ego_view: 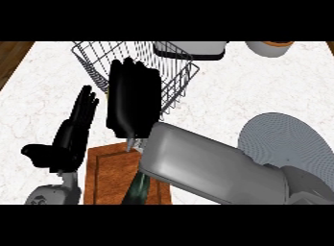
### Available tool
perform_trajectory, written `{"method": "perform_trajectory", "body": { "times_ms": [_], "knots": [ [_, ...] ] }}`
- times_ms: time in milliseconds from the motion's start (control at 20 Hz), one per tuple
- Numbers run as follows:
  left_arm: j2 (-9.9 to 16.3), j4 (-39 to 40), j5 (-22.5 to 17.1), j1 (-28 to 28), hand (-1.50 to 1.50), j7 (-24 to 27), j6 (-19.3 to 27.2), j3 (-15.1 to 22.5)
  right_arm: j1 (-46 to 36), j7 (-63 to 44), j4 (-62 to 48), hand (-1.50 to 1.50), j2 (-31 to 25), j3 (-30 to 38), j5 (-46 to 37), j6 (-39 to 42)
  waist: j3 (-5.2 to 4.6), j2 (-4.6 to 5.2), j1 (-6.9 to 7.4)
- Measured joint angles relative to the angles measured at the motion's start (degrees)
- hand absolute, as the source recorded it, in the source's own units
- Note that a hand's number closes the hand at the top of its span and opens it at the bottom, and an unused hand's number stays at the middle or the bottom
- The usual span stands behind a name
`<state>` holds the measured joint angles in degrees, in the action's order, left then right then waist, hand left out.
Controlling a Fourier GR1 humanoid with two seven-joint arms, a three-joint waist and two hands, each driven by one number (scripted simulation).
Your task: Pick the lemon from the placemat and place it in the basket
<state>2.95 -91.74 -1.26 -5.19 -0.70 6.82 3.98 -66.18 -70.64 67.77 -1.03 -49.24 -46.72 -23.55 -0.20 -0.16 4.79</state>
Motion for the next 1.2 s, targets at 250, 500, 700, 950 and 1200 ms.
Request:
{"method": "perform_trajectory", "body": {
  "times_ms": [250, 500, 700, 950, 1200],
  "knots": [
    [0.66, -1.25, -0.76, 0.87, 0.0, -0.18, -0.53, -0.75, 0.04, 0.13, -2.45, 1.5, 0.02, -1.2, 0.66, -1.34, 0.05, 0.06, -0.83],
    [0.84, -2.05, -0.73, 1.32, 0.0, -0.45, -0.39, -1.0, 1.22, 0.59, -4.68, 1.5, 0.03, -2.52, 1.8, -2.29, 0.13, -0.02, -1.54],
    [0.42, -1.54, -0.32, 1.34, 0.0, 0.05, 0.14, -1.03, 1.1, 1.85, -7.11, 1.5, 0.14, -2.23, 3.7, -3.24, 0.2, -0.08, -1.88],
    [0.19, -2.69, -0.09, 2.0, 0.0, -0.19, 0.48, -0.81, 3.76, 3.68, -9.01, 1.5, 0.14, -3.1, 4.35, -6.42, 0.3, -0.2, -2.02],
    [0.71, -3.37, -0.31, 2.07, 0.0, -1.0, 0.29, -1.33, 4.96, 5.38, -10.91, 1.5, 0.13, -2.61, 4.99, -9.21, 0.36, -0.42, -2.24]
  ]
}}
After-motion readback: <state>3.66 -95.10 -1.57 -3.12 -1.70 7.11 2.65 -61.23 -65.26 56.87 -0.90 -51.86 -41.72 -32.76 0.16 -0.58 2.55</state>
